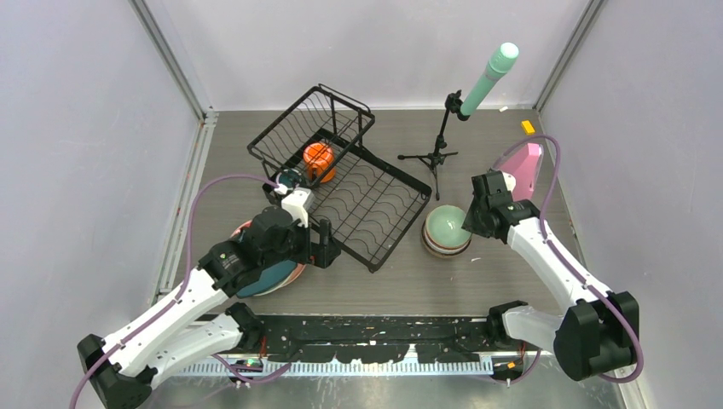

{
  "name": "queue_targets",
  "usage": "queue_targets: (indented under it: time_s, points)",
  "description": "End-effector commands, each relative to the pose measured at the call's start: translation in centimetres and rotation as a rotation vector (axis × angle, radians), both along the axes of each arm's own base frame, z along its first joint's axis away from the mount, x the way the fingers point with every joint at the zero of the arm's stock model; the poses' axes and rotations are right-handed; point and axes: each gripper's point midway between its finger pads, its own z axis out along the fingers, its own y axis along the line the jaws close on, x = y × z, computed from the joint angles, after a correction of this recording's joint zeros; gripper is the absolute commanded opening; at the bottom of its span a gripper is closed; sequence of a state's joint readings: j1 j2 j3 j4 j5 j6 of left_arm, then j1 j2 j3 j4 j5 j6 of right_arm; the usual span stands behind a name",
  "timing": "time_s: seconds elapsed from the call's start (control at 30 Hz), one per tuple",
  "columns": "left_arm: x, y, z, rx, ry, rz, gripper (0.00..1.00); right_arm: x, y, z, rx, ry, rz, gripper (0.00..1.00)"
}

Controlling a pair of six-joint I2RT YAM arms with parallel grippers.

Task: Load the mixed dishes into the dish rack
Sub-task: Pick up the bowl from the center of the board.

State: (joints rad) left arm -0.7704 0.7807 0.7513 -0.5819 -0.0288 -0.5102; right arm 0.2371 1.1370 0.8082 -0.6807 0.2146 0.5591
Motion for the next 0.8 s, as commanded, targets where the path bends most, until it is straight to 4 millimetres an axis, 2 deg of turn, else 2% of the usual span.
queue_targets:
  time_s: [0.0,0.13,0.37,0.77]
  points:
    - [0.5,0.0,0.9,-0.007,-0.052,0.0,1.0,1.1,0.0,1.3,0.015,-0.08,-0.017,0.2]
    - [0.5,0.0,0.7,-0.001,-0.043,-0.001,1.0,1.0,0.0,1.6,0.02,-0.089,-0.014,0.11]
    - [0.4,-0.1,0.7,0.0,-0.039,-0.011,1.0,0.8,0.1,2.3,0.029,-0.108,-0.01,0.01]
    - [0.4,0.0,0.6,0.001,-0.04,-0.003,1.0,1.0,0.7,3.9,0.078,-0.172,-0.005,0.0]
